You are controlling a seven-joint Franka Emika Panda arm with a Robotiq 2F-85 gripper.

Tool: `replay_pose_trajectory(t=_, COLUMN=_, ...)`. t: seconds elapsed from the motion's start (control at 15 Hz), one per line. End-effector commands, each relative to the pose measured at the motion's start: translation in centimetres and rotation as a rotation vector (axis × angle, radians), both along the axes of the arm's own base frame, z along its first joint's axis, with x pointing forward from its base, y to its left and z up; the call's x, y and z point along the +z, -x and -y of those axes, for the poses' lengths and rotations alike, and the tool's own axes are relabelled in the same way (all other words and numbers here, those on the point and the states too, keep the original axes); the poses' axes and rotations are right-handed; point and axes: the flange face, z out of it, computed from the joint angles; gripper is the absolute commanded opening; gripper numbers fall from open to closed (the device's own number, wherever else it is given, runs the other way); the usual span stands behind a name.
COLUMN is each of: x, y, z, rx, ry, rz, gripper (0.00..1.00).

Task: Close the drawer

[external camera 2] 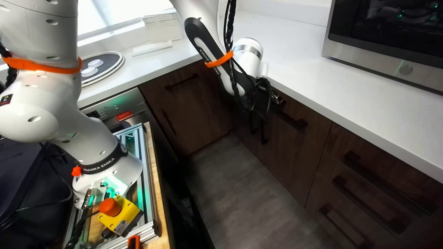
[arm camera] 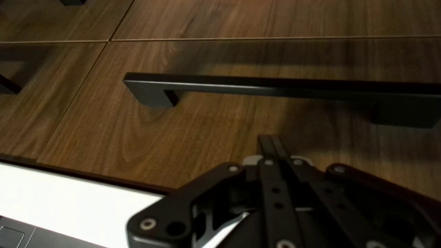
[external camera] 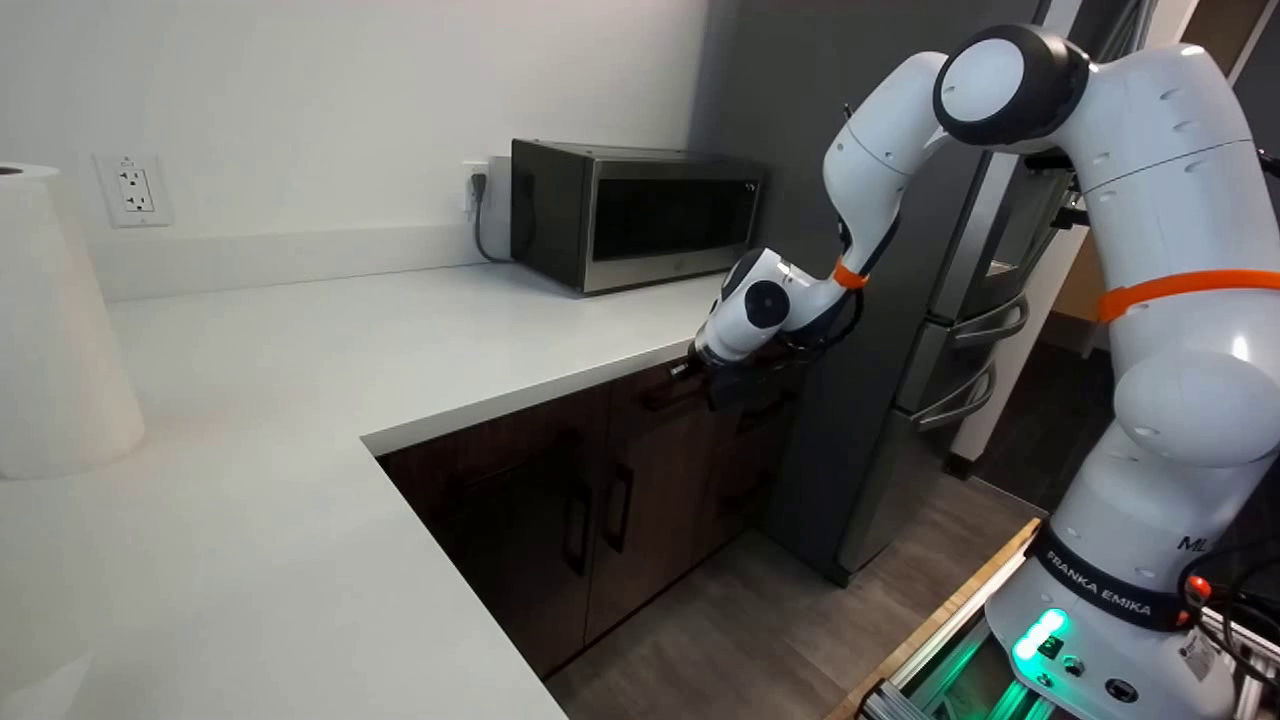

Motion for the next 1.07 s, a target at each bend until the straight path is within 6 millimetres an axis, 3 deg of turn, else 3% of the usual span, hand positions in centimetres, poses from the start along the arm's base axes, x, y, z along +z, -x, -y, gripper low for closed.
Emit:
replay_pose_trajectory(t=0.0, x=-1.0, y=-1.5, z=0.5, rx=-0.028, ry=0.003, rz=0.032, gripper=0.0)
replay_pose_trajectory(t=0.2, x=-1.1, y=-1.1, z=0.5, rx=-0.028, ry=0.009, rz=0.023, gripper=0.0)
replay_pose_trajectory(t=0.4, x=-0.2, y=0.7, z=0.2, rx=-0.018, ry=0.013, rz=-0.037, gripper=0.0)
replay_pose_trajectory(t=0.8, x=4.1, y=6.1, z=-1.4, rx=0.056, ry=-0.124, rz=-0.139, gripper=0.0)
replay_pose_trajectory(t=0.87, x=5.2, y=7.2, z=-1.4, rx=0.07, ry=-0.142, rz=-0.156, gripper=0.26)
replay_pose_trajectory(t=0.93, x=6.0, y=8.4, z=-1.2, rx=0.064, ry=-0.143, rz=-0.165, gripper=0.26)
replay_pose_trajectory(t=1.0, x=6.9, y=9.7, z=-0.8, rx=0.068, ry=-0.161, rz=-0.188, gripper=0.33)
